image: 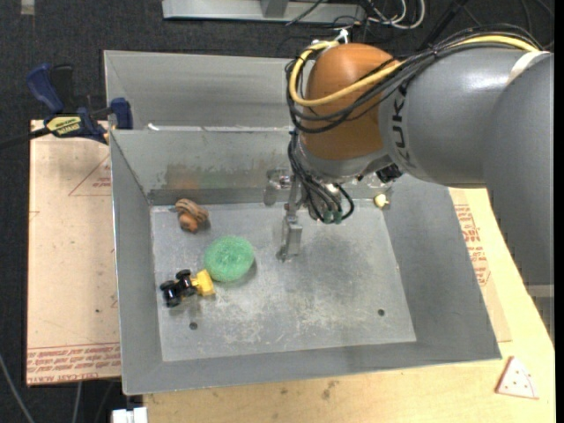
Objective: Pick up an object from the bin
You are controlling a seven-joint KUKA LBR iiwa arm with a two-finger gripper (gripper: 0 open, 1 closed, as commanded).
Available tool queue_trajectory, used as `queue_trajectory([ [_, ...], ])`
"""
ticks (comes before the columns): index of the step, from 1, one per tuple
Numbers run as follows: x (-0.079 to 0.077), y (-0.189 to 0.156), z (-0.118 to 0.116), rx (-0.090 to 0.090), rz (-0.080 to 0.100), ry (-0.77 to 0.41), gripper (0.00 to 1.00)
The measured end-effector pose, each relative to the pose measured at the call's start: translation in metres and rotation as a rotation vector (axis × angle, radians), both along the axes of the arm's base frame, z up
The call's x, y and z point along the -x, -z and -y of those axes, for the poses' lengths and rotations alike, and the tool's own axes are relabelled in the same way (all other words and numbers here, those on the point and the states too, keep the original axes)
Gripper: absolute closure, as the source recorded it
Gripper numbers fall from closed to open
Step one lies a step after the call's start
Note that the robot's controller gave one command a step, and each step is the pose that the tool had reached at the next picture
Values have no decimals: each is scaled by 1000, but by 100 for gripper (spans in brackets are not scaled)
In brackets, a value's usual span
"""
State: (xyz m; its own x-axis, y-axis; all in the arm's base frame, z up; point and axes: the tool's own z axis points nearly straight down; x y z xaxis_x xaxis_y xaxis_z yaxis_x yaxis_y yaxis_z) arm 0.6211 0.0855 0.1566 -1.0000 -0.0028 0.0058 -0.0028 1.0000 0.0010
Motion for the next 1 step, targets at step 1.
queue_trajectory([
  [1, -1, -5, 0, -1, 7, 1, 0],
])
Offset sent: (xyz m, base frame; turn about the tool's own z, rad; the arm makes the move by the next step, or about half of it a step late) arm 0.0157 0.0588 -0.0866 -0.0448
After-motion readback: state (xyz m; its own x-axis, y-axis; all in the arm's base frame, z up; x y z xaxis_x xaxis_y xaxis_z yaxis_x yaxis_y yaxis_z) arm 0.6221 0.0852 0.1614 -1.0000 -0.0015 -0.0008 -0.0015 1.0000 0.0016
